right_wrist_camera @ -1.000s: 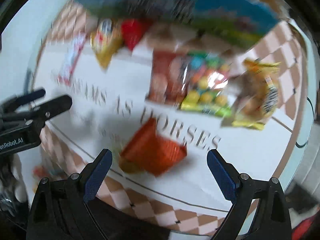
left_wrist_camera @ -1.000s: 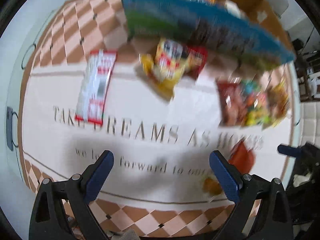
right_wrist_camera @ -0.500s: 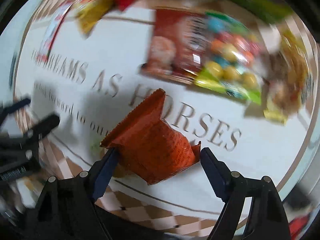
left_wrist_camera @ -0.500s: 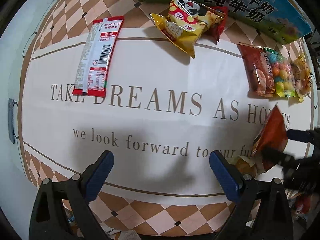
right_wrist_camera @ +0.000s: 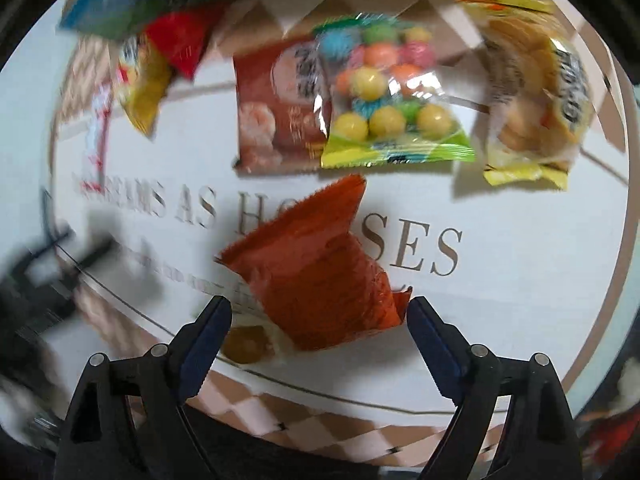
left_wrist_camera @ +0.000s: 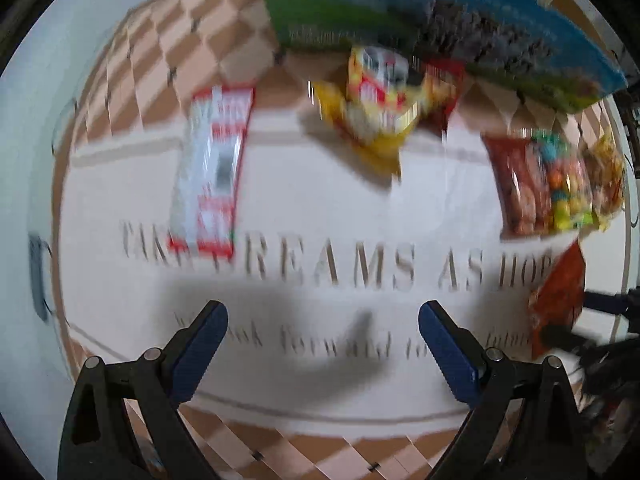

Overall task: Organize snacks
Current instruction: 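Move the left tool to the yellow panda bag while the right tool moves to the orange-red bag, then grasp the yellow panda bag with the left tool while the right tool grasps the orange-red bag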

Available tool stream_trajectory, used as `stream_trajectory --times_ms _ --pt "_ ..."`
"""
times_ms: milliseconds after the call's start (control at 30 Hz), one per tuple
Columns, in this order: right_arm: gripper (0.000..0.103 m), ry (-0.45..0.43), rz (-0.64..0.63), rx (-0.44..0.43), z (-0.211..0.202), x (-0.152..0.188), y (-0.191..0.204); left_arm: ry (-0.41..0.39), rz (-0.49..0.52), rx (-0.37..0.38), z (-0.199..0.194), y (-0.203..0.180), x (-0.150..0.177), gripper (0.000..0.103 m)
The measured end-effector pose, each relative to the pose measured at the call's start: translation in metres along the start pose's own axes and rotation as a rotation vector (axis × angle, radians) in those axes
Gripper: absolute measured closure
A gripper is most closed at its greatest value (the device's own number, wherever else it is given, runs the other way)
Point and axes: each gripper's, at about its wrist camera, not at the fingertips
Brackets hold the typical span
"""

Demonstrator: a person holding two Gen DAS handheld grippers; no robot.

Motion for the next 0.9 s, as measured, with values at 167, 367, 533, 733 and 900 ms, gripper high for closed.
stream_trajectory --times_ms 167,367,533,733,900 --pt "0.034 -0.047 0.103 0.062 0.004 -0.002 -0.007 -0.084 0.114 0.012 -0.001 -0.005 -0.048 0.005" --pt "0.037 -0.103 0.41 0.026 -0.01 -0.016 -0.047 -0.094 0.238 0.056 0.024 -0.025 -0.096 0.005" --pt "0.035 -0.08 0.519 -0.029 -0.006 -0.021 -0.058 -0.019 0.347 0.089 0.06 -0.039 -0.116 0.005" --pt "0.031 -0.049 0.523 -0.036 0.004 -0.03 -0.056 0.028 0.36 0.172 0.081 -0.045 -0.124 0.006" --pt "0.032 -0.053 0.476 -0.002 0.017 -0.04 -0.037 0.043 0.314 0.18 0.086 -0.044 -0.123 0.042"
Point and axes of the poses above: each gripper's, at about its wrist camera, not at the fingertips, and z roughly the way its jaws point, y to its left, x to its underside, and after that the axes turned 13 degrees about -y, right-handed
